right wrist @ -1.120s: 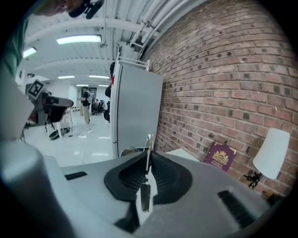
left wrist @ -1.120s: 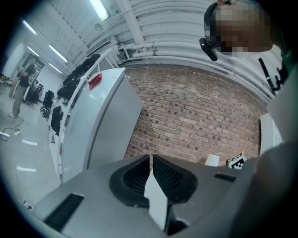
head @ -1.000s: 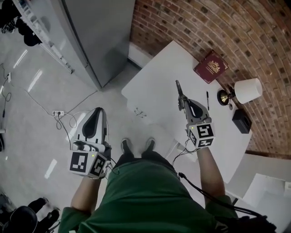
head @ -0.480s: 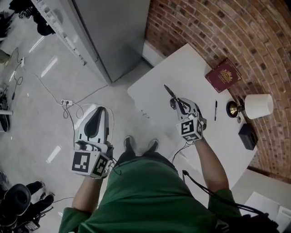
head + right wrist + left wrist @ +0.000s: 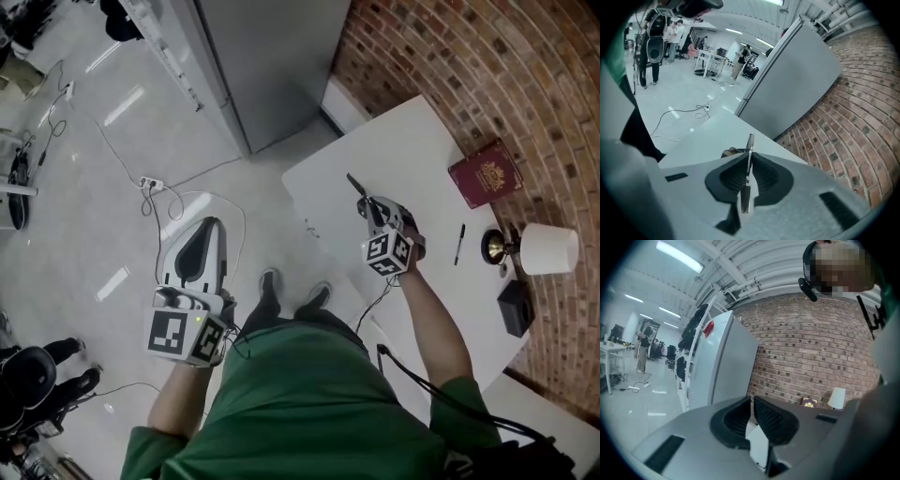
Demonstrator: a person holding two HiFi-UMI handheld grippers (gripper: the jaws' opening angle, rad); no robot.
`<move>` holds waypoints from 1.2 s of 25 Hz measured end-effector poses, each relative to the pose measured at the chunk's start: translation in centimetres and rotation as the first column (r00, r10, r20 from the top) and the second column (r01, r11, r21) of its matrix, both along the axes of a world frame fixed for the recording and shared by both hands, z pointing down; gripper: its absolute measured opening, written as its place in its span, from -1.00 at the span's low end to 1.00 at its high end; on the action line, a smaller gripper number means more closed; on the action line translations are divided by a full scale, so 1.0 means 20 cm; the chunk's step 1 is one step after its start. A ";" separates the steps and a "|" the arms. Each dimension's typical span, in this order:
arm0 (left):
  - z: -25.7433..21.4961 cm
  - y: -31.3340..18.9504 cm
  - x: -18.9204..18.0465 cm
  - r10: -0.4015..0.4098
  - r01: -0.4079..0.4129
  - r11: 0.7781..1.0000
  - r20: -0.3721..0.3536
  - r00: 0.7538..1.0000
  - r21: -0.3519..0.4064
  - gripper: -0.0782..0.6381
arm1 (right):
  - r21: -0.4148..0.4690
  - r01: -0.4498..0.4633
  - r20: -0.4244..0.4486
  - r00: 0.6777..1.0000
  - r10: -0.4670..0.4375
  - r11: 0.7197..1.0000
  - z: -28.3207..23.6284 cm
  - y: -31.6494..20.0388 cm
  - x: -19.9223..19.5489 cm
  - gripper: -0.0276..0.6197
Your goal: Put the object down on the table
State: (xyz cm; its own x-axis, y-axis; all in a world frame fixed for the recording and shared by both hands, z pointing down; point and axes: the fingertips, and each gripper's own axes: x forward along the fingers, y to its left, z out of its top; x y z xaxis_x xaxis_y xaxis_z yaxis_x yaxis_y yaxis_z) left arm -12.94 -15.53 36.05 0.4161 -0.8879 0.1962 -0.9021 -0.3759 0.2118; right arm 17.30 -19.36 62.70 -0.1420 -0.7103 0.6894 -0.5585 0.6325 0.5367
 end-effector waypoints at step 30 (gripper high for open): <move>0.04 0.02 -0.03 -0.044 0.044 0.999 0.028 0.999 -0.018 -0.72 | 0.048 0.082 -0.122 0.990 -0.076 0.995 0.30 -0.04 -0.06 -0.83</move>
